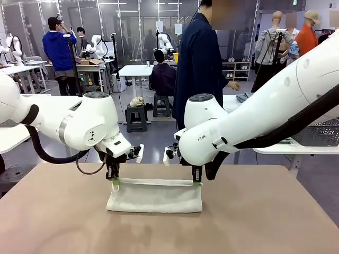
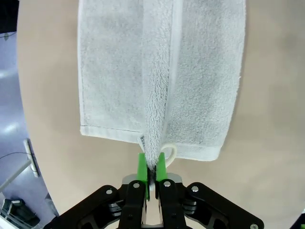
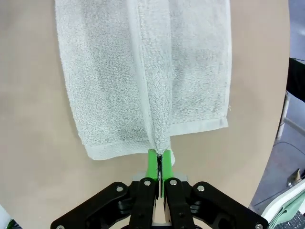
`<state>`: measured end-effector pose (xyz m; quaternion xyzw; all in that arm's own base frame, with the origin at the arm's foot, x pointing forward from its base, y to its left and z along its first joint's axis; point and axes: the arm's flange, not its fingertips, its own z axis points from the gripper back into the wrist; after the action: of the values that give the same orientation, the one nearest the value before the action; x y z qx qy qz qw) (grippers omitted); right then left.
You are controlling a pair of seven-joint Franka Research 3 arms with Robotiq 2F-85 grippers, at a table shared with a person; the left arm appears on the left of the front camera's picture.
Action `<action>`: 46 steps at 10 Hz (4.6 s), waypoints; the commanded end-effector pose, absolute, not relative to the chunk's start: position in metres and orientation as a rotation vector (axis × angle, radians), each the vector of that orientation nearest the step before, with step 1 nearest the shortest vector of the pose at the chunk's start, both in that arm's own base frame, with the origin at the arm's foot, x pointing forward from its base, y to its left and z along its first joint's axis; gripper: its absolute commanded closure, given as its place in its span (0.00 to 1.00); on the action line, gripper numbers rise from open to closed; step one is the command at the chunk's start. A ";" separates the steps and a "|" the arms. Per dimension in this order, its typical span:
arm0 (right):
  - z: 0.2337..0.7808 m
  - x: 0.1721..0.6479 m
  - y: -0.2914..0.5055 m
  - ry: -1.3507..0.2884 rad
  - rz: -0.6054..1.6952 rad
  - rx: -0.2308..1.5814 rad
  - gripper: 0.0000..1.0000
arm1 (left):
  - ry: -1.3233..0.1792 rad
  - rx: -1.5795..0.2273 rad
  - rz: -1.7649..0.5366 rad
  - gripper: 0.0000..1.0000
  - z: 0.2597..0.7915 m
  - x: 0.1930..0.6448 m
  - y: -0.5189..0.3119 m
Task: Fold the towels and place them in the basket.
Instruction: When a person lays out a Towel with hook on the table, fold it in half twice.
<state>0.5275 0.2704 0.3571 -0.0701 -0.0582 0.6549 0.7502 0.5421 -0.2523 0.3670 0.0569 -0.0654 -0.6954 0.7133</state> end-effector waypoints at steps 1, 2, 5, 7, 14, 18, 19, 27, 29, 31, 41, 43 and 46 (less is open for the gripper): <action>0.352 0.539 0.277 -0.119 1.402 -0.178 0.96 | -0.114 0.149 -1.514 0.92 0.365 0.553 -0.257; 0.347 0.546 0.276 -0.148 1.400 -0.189 0.96 | -0.121 0.150 -1.512 0.92 0.361 0.557 -0.256; 0.334 0.554 0.275 -0.178 1.384 -0.214 0.96 | -0.130 0.153 -1.501 0.92 0.349 0.565 -0.255; 0.331 0.558 0.275 -0.186 1.375 -0.226 0.96 | -0.130 0.162 -1.486 0.92 0.345 0.568 -0.254; 0.313 0.560 0.269 -0.279 1.388 -0.235 0.57 | -0.197 0.221 -1.473 0.53 0.325 0.571 -0.242; 0.332 0.557 0.267 -0.345 1.363 -0.232 0.33 | -0.334 0.147 -1.508 0.20 0.346 0.567 -0.237; 0.349 0.554 0.267 -0.338 1.349 -0.213 0.33 | -0.349 0.093 -1.507 0.20 0.365 0.564 -0.239; 0.513 0.461 0.219 -0.122 0.666 -0.213 0.33 | -0.390 -0.154 -1.495 0.20 0.508 0.508 -0.181; 0.521 0.426 0.218 -0.088 0.581 -0.191 0.33 | -0.425 -0.304 -1.503 0.20 0.516 0.504 -0.149; 0.524 0.440 0.209 -0.090 0.620 -0.228 0.33 | -0.502 -0.435 -1.478 0.20 0.524 0.497 -0.120; 0.511 0.439 0.204 -0.144 0.382 -0.154 0.33 | -0.668 -0.638 -1.354 0.20 0.519 0.463 -0.040; 0.492 0.437 0.205 -0.165 0.205 -0.144 0.33 | -0.668 -0.638 -1.354 0.20 0.519 0.463 -0.040; 0.441 0.441 0.209 -0.139 0.071 -0.055 0.33 | -0.668 -0.638 -1.354 0.20 0.519 0.463 -0.040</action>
<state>0.4402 0.2031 0.4617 -0.0502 -0.0580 0.0620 0.9951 0.4639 -0.0391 0.5153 -0.2880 -0.3022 -0.6028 0.6800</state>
